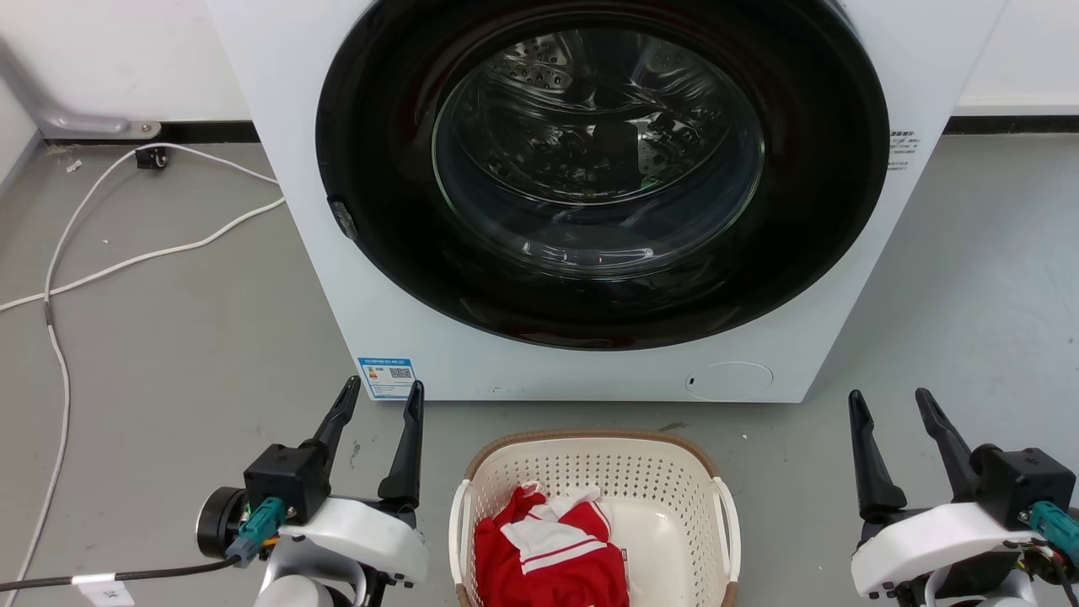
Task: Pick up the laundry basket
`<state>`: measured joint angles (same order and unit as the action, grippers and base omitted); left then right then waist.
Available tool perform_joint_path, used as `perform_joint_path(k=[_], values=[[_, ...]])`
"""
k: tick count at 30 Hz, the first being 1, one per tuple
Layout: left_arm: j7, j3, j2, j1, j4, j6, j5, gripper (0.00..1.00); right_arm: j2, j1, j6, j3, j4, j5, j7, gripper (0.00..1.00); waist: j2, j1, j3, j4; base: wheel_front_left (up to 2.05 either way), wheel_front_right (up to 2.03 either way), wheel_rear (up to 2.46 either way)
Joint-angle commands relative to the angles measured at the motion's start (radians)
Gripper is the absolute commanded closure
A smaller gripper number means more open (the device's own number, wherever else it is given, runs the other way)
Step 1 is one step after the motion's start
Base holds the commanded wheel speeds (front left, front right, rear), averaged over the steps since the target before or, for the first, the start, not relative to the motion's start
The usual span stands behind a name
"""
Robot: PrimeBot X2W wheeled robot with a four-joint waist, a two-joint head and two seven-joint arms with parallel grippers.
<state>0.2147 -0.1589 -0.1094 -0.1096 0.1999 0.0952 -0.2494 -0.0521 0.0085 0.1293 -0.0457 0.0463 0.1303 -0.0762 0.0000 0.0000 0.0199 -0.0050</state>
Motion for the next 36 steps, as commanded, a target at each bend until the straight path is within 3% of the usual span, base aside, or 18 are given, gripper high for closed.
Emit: perform_joint_path(k=[1, 26, 36], values=[[0.01, -0.003, 0.0, -0.016, -0.003, -0.002, 0.026, 0.0, 0.002, 0.003, 0.002, 0.002, -0.008, -0.027, -0.011, 0.0, 0.0, 0.0, 0.001, 0.001, 0.0, 0.0, 0.0], [0.053, -0.011, 0.013, -0.019, 0.031, 0.016, 0.164, 0.0, 0.003, 0.001, 0.001, -0.006, 0.023, -0.144, -0.056, 0.0, 0.0, 0.0, 0.004, 0.0, 0.0, 0.0, 0.0], [0.053, 0.001, 0.02, -0.019, 0.044, 0.021, 0.146, 0.0, 0.003, -0.01, 0.001, -0.01, 0.041, -0.125, -0.056, 0.0, 0.0, 0.0, 0.005, 0.001, 0.0, 0.0, 0.0]])
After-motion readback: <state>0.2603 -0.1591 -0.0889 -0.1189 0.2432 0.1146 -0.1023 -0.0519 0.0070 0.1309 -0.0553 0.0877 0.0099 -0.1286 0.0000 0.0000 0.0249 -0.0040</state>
